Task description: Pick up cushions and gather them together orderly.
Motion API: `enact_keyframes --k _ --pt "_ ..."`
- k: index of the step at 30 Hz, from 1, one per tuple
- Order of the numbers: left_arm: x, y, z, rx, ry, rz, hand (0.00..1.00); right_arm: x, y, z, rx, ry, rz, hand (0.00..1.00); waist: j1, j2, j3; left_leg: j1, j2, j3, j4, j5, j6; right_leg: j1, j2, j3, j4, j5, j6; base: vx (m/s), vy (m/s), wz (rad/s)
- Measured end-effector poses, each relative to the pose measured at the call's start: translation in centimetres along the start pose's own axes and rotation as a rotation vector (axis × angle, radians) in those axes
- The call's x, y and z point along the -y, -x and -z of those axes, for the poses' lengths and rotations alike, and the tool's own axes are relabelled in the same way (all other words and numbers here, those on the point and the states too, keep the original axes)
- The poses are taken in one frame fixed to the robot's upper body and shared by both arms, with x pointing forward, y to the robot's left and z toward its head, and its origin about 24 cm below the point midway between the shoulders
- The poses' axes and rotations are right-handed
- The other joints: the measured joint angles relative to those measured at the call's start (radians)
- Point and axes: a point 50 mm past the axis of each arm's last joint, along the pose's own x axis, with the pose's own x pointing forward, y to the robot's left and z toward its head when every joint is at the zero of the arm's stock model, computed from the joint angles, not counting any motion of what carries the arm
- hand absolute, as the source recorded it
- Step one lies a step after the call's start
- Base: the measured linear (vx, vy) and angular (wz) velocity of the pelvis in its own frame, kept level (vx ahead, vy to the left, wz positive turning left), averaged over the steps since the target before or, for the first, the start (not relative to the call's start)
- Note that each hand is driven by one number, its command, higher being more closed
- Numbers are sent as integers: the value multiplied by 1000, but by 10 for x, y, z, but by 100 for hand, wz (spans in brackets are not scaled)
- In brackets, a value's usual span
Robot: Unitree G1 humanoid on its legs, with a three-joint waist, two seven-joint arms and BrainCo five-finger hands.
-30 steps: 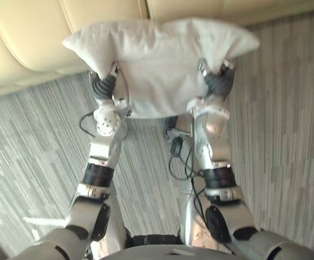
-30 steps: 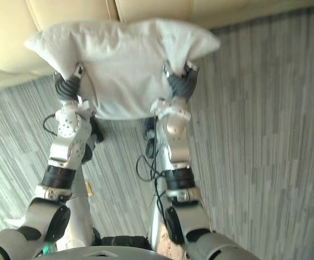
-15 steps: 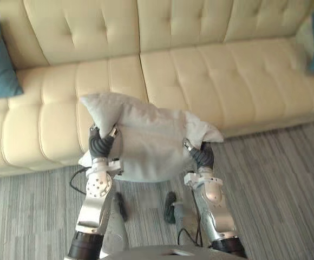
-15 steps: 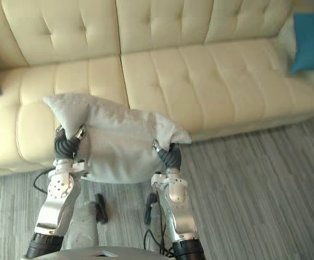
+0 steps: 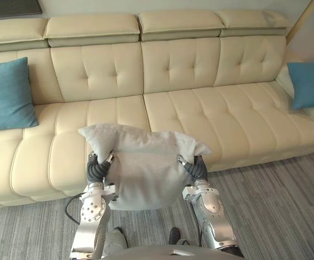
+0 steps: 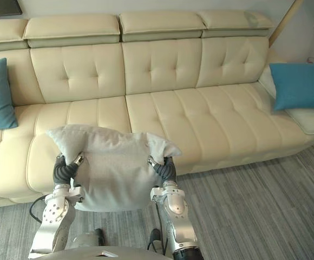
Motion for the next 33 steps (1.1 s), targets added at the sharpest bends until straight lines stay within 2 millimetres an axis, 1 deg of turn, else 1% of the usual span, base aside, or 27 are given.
enact_keyframes --k 3,5,8,9,10,11,12,13,14,15,16,17,18,19,20,21,22,23,24,25,26,27,28,30,31,32,33 --pt "-1 1 1 -7 4 -1 100 1 -1 -1 3 5 -2 100 2 -1 2 0 -6 0 43 -35 10 -39 -19 18 107 -47 -2 -66 83 -16" --pt "1 1 2 -10 9 8 100 3 -1 -1 5 15 -1 100 -17 -6 6 -1 -27 -11 80 -75 22 -73 -53 15 234 -98 -16 -76 129 17" --pt "2 0 1 -6 8 15 100 3 -2 -3 11 21 -4 100 -32 -5 19 -2 -42 -42 99 -89 45 -130 -76 37 389 -93 -40 -76 116 39" --pt "1 -2 -1 4 -3 20 100 3 -4 -5 19 23 -8 100 -35 8 38 -7 -43 -67 94 -87 56 -159 -73 43 440 -106 -66 -49 38 35" --pt "0 -3 -2 8 -10 22 100 2 -6 -5 22 19 -10 100 -36 4 40 -7 -46 -77 78 -83 64 -166 -68 42 440 -128 -63 -45 1 51" --pt "-3 -6 -5 24 -38 27 100 -2 -11 -7 27 8 -15 100 -35 -30 42 16 -87 -114 -40 -68 83 -190 -49 41 382 -167 -60 33 23 47" --pt "-5 -10 -9 44 -55 32 100 -5 -15 -7 31 -5 -17 100 -47 -80 38 -3 -156 -125 44 -84 98 -199 -61 35 298 -198 -64 66 42 58" --pt "0 -14 -10 50 -35 38 100 -2 -20 -20 85 12 -24 100 -60 -51 50 12 -149 -141 176 -139 96 -201 -36 65 287 -184 -29 83 136 39" --pt "11 -20 -13 61 -15 65 100 6 -24 -27 112 35 -9 100 -55 -18 95 109 -161 -159 96 -204 93 -243 -50 78 428 -184 22 42 45 15" --pt "12 -23 -11 55 -23 68 100 9 -25 -28 112 34 4 100 -55 -23 108 124 -176 -166 77 -204 94 -298 -53 109 500 -218 36 45 -1 5" --pt "13 -27 -10 51 -31 73 100 11 -25 -27 106 38 11 100 -64 -18 111 123 -172 -180 73 -215 96 -349 -42 118 500 -223 27 109 -149 35" --pt "15 -27 -10 53 -32 83 100 10 -24 -26 101 36 8 100 -87 -18 111 125 -170 -210 60 -221 86 -383 -40 123 451 -191 9 319 -273 80" --pt "19 -25 -9 44 -27 98 100 14 -23 -27 100 41 10 100 -109 -7 106 136 -147 -249 60 -243 54 -366 -21 109 420 -110 -12 381 -309 83" --pt "22 -24 -7 34 -13 102 100 17 -22 -28 103 55 10 100 -113 17 102 141 -117 -267 59 -258 37 -354 4 82 423 -124 -17 498 -311 59" --pt "23 -20 -4 20 10 98 100 19 -19 -31 114 75 -1 100 -105 52 84 142 -65 -279 77 -260 18 -340 39 32 422 -153 -40 495 -224 28" --pt "25 -19 -5 17 44 95 100 18 -17 -37 136 65 -6 100 -103 57 82 117 -43 -288 162 -245 -17 -338 51 5 451 -175 -69 610 -264 26" --pt "28 -18 -4 6 81 91 100 18 -14 -43 160 52 -12 100 -102 58 81 86 -24 -303 238 -195 -73 -324 58 -24 476 -194 -100 524 -235 25" --pt "29 -17 -3 0 93 89 100 20 -12 -45 171 53 -13 100 -104 58 81 75 -21 -304 266 -163 -88 -315 57 -31 478 -199 -108 483 -225 34" --pt "30 -15 0 -16 116 87 100 23 -9 -52 196 67 -20 100 -113 59 80 31 -19 -283 370 -62 -92 -282 46 -46 476 -212 -126 431 -182 30" --pt "32 -14 0 -20 121 89 100 25 -8 -55 211 77 -25 100 -117 59 77 -12 -11 -243 461 35 -82 -257 39 -48 461 -220 -137 472 -179 18" --pt "33 -13 1 -22 125 92 100 26 -7 -56 214 72 -27 100 -105 63 74 -50 15 -198 549 105 -60 -222 37 -46 431 -223 -141 424 -115 -8" --pt "34 -11 1 -23 129 94 100 27 -4 -54 207 66 -23 100 -99 72 65 -78 34 -170 603 112 -51 -198 38 -46 403 -224 -141 404 -51 -19" --pt "35 -11 1 -24 134 94 100 27 -2 -53 204 57 -20 100 -96 84 56 -107 53 -145 640 112 -50 -168 37 -45 372 -224 -141 386 16 -15" --pt "36 -11 0 -20 136 99 100 29 3 -47 174 45 -8 100 -94 87 49 -141 79 -94 629 88 -36 -103 26 -43 294 -224 -140 367 112 4" --pt "37 -10 -1 -18 142 101 100 30 7 -42 154 33 4 100 -91 80 49 -157 88 -22 547 30 -4 -32 1 -40 213 -217 -129 333 206 19" --pt "37 -10 -1 -18 143 102 100 30 8 -41 150 27 7 100 -90 76 48 -166 87 -2 514 15 2 -15 -8 -40 197 -211 -120 315 262 30" --pt "38 -10 -2 -15 143 113 100 31 9 -40 145 -3 19 100 -74 67 51 -192 72 58 389 -17 16 13 -42 -40 181 -208 -115 251 254 24"
